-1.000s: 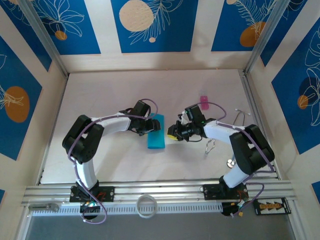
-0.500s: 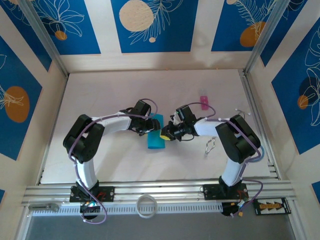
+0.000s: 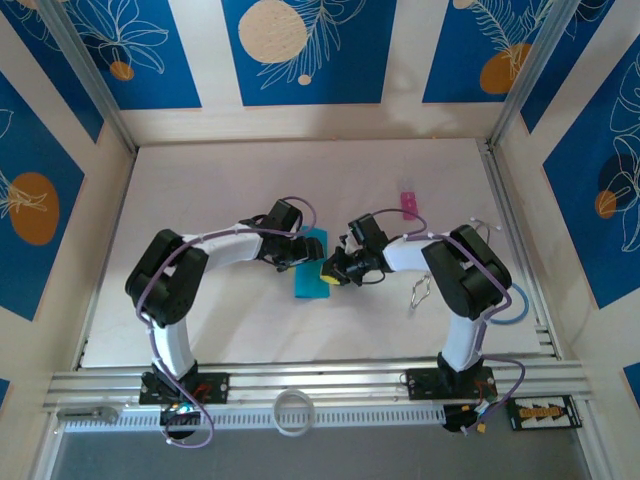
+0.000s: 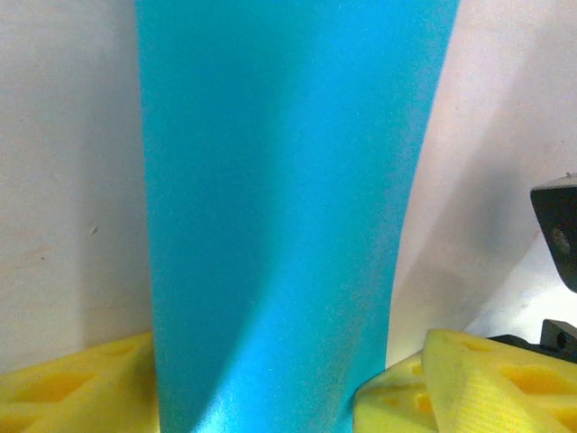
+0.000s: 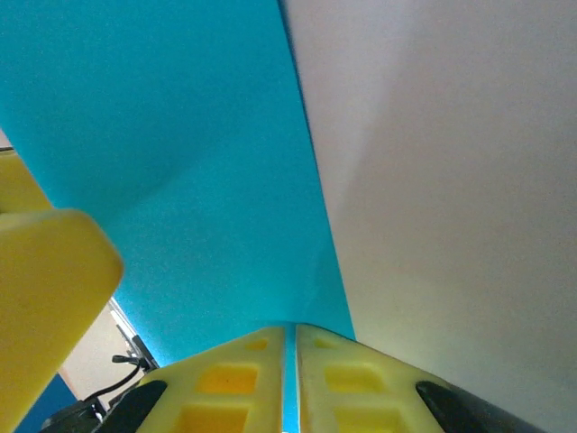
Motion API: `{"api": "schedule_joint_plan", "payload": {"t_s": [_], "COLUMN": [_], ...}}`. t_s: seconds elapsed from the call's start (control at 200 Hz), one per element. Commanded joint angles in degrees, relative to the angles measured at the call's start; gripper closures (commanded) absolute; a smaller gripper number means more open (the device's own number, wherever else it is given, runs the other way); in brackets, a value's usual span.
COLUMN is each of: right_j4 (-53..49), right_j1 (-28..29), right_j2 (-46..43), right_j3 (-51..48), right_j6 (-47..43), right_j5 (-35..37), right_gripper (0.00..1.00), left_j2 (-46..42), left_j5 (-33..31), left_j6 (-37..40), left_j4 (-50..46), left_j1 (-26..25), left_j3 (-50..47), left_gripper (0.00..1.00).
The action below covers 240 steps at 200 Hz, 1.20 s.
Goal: Fold a paper plane with a square sheet of paper (pick it up from the middle)
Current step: Hold the square sheet of paper at the center of the table.
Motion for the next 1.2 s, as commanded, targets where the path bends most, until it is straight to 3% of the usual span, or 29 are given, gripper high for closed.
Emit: {"api": "schedule_joint_plan", "payload": {"t_s": [0.0, 0.245, 0.52, 1.101, 1.196], "right_j4": [-4.57, -4.55, -3.26, -1.23, -1.16], "right_j1": [1.67, 3.88, 6.78, 7.29, 7.27], "right_j2": [0.92, -1.33, -4.79, -7.12, -7.17], "right_j3": [-2.50, -4.48, -6.89, -8.19, -8.10], "right_j6": [1.37, 5.88, 10.87, 11.38, 11.29], "right_j5": [3.78, 7.52, 11.80, 13.71, 13.53], "right_gripper": [0.87, 0.87, 0.87, 0.87, 0.87], "left_j2": [-3.01, -7.54, -11.37, -8.56, -7.50], "left_j5": [-2.05, -3.28, -2.19, 3.40, 3.31], "left_j6": [2.54, 3.80, 3.65, 4.46, 5.05], "left_j4": [-4.44, -1.55, 4.77, 10.66, 9.70], "left_j1": [0.33, 1.14, 1.56, 1.94, 1.93], "left_j3": [-1.61, -5.36, -10.54, -12.12, -11.26], "left_gripper": [0.18, 0.17, 0.22, 0.35, 0.40]}}
